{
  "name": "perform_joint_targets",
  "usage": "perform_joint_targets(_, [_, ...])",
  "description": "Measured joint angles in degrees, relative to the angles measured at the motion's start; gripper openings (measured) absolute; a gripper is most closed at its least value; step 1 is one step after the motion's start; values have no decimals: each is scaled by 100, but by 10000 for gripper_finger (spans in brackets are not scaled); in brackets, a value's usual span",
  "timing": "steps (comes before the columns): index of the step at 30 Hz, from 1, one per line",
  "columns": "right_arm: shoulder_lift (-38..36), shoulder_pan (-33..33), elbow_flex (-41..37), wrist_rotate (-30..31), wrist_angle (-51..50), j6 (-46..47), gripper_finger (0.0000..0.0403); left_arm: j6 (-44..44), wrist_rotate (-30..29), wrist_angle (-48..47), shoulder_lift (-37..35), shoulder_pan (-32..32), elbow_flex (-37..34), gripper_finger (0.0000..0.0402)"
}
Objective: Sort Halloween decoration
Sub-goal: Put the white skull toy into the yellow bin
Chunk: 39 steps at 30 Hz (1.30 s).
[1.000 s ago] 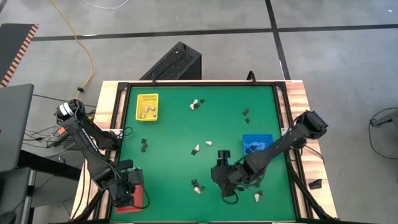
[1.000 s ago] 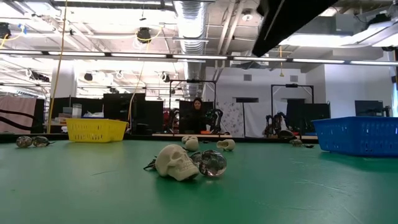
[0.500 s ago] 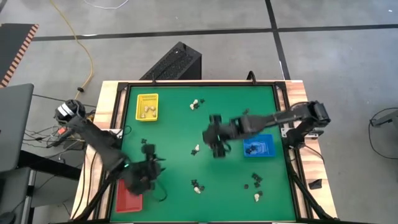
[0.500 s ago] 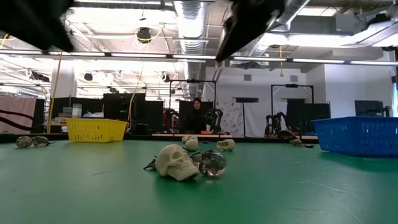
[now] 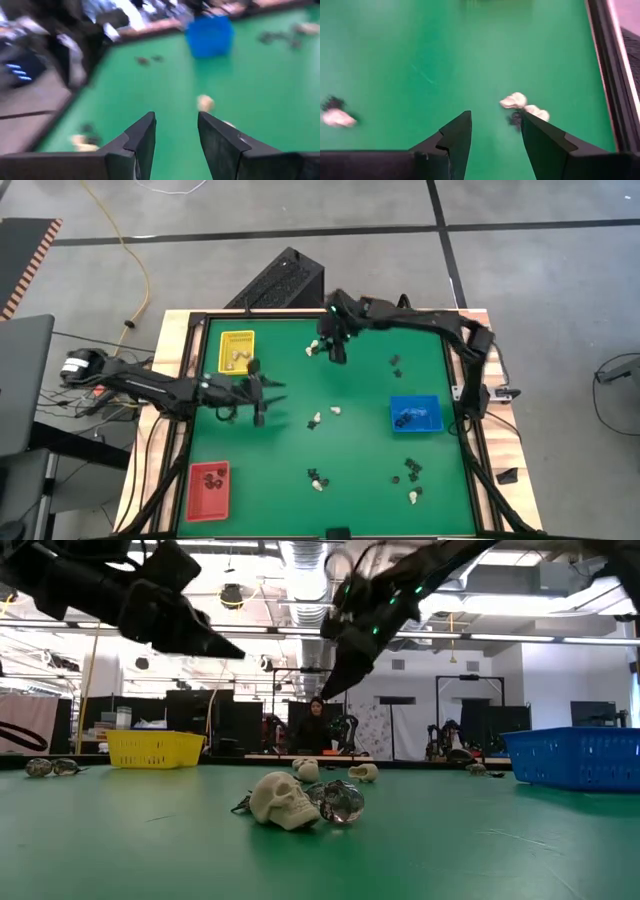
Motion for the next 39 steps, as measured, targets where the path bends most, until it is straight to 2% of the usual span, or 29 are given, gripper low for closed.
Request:
perform_joint_targets(3, [723, -263, 866, -143, -760, -867, 201, 62, -276, 42, -512, 275, -194, 137])
perform_joint_targets(7, [1633, -461, 2017, -138, -1801, -1776, 198, 255, -367, -196, -931, 483, -290, 137])
perform_joint_targets(15, [2775, -582, 3451, -42, -2353, -2327, 181, 807, -375, -194, -1301, 571, -282, 137])
perform_joint_targets(25, [3294, -466, 3841, -2, -2409, -2642, 177, 1111, -410, -222, -1298, 576, -282, 137])
perform_joint_targets(32, [3320, -493, 3846, 48, -2715, -2660, 177, 1349, -464, -212, -1298, 576, -282, 137])
perform_joint_targets(39, [3326, -506, 3846, 27, -2547, -2660, 171, 1452, -474, -191, -1298, 707, -280, 137])
